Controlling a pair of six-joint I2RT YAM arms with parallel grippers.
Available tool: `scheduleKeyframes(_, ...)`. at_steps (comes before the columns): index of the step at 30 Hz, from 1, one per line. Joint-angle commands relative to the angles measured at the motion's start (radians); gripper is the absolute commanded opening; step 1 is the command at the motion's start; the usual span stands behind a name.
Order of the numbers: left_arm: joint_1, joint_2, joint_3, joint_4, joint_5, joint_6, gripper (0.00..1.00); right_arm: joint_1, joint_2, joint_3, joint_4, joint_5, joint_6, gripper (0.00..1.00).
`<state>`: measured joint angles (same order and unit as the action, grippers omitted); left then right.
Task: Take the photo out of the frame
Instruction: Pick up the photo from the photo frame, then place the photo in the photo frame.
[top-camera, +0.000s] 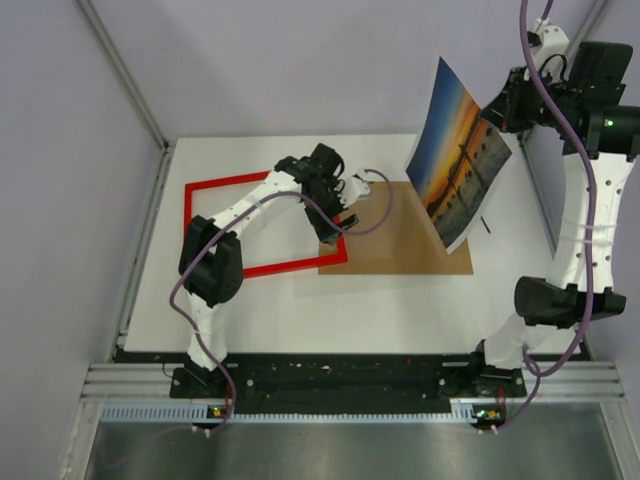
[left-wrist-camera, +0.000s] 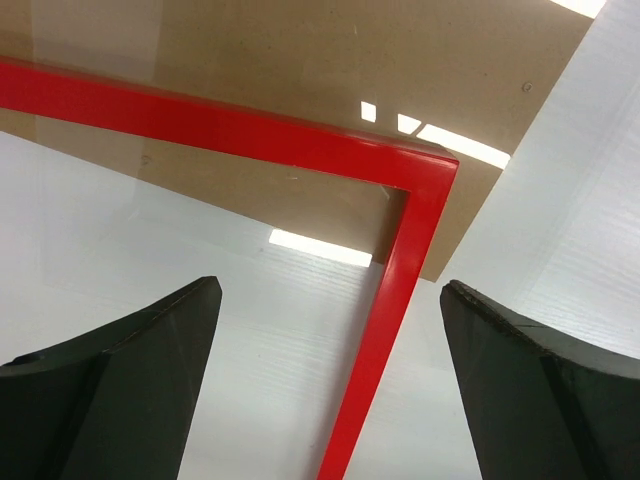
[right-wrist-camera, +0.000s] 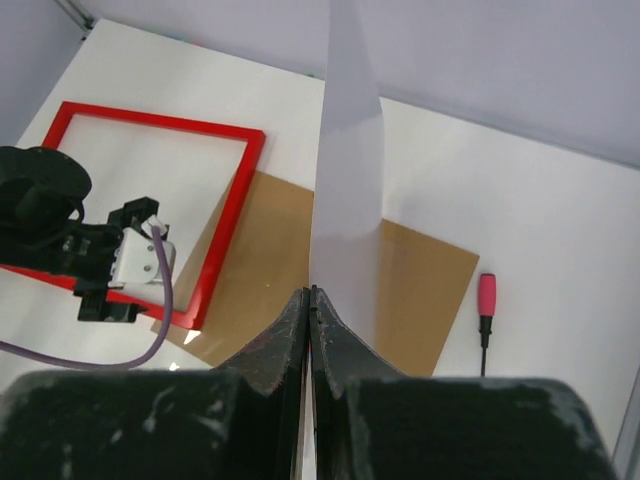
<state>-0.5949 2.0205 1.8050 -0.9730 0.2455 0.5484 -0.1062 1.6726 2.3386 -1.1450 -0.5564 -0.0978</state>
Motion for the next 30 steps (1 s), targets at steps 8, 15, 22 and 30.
scheduleKeyframes(8,0.020,0.033,0.095,0.191,-0.118,-0.085,0.98,0.149,-0.060,-0.024,0.114,-0.079,0.087,0.00)
scheduleKeyframes(15,0.030,0.083,0.122,0.237,-0.120,-0.113,0.98,0.129,-0.048,-0.088,0.157,-0.027,0.151,0.00)
scheduleKeyframes(22,0.032,0.066,0.083,0.269,-0.100,-0.128,0.98,-0.019,-0.146,-0.572,0.361,0.067,0.164,0.00)
scheduleKeyframes(30,0.032,0.064,0.076,0.273,-0.078,-0.136,0.98,-0.119,-0.270,-1.033,0.628,0.231,0.156,0.00)
